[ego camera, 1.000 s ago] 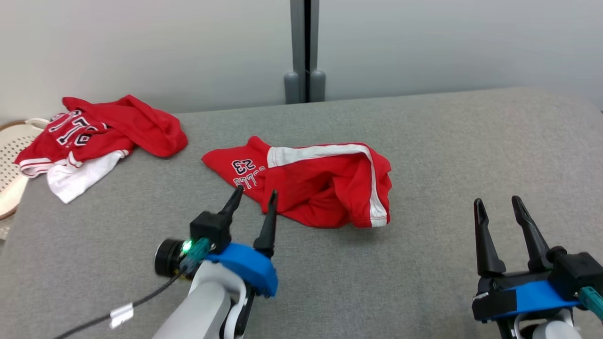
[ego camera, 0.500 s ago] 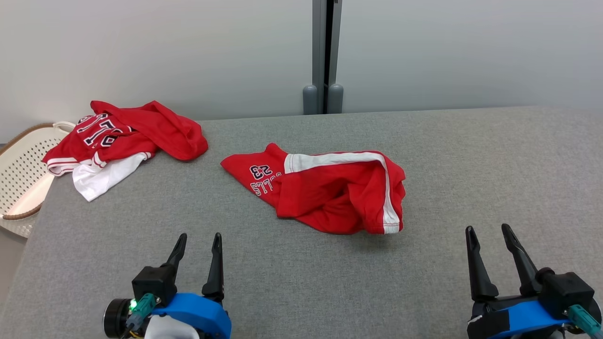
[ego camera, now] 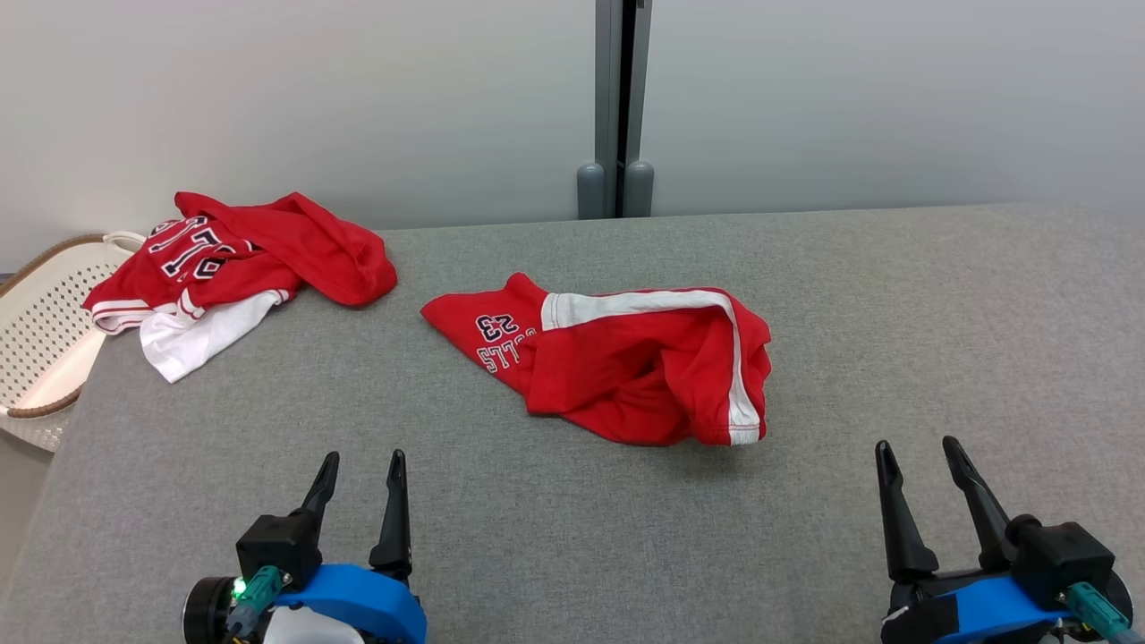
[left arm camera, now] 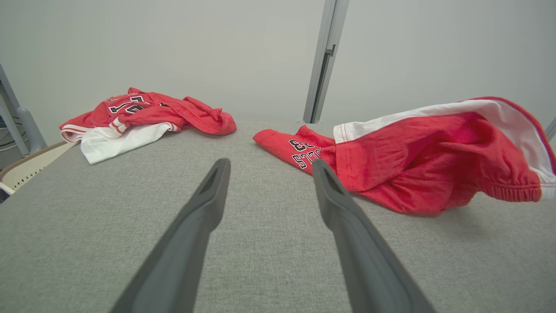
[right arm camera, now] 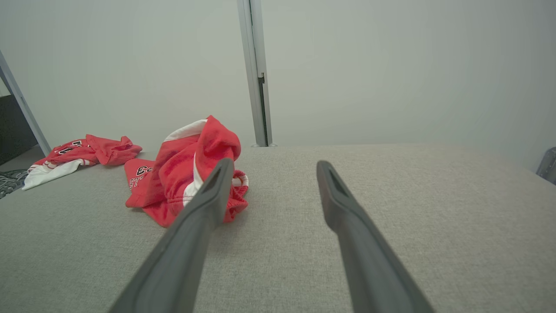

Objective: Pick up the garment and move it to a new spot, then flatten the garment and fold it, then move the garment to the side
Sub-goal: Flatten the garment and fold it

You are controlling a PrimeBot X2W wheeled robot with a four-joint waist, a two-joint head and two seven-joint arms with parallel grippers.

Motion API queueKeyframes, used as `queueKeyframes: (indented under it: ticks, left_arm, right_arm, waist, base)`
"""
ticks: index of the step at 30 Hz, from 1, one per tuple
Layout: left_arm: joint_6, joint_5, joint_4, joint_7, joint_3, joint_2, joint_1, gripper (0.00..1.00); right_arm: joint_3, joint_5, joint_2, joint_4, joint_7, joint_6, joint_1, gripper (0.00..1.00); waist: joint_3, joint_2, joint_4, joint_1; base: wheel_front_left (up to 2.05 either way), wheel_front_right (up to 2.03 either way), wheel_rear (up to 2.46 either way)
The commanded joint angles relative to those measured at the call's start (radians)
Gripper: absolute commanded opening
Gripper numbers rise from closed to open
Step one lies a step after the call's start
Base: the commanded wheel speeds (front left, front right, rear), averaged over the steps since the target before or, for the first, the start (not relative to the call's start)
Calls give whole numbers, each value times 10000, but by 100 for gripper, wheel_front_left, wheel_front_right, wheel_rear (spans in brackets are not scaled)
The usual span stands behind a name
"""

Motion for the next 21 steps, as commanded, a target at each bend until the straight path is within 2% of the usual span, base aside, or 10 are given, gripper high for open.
queueKeyframes:
  ticks: [1,9,15,21]
  left_arm:
    - [-72,73,23,-47,63,-17,54,100]
    - [-224,305,104,-48,281,-178,55,100]
    - [-322,480,98,-48,364,-300,-113,100]
    - [-452,611,-16,-48,383,-488,-359,100]
  right_arm:
    - [5,-44,-10,18,-31,2,92,100]
    - [-49,-82,-9,95,-31,2,63,100]
    - [-36,-343,-9,292,-31,2,-562,100]
    - [355,-489,-12,1665,-33,2,-1572,100]
  waist:
    - [7,-1,-5,0]
    - [83,-1,43,0]
    - [347,-1,187,0]
    - [783,-1,543,0]
  base:
    - [0,0,0]
    - [0,0,0]
    - [0,0,0]
    - [0,0,0]
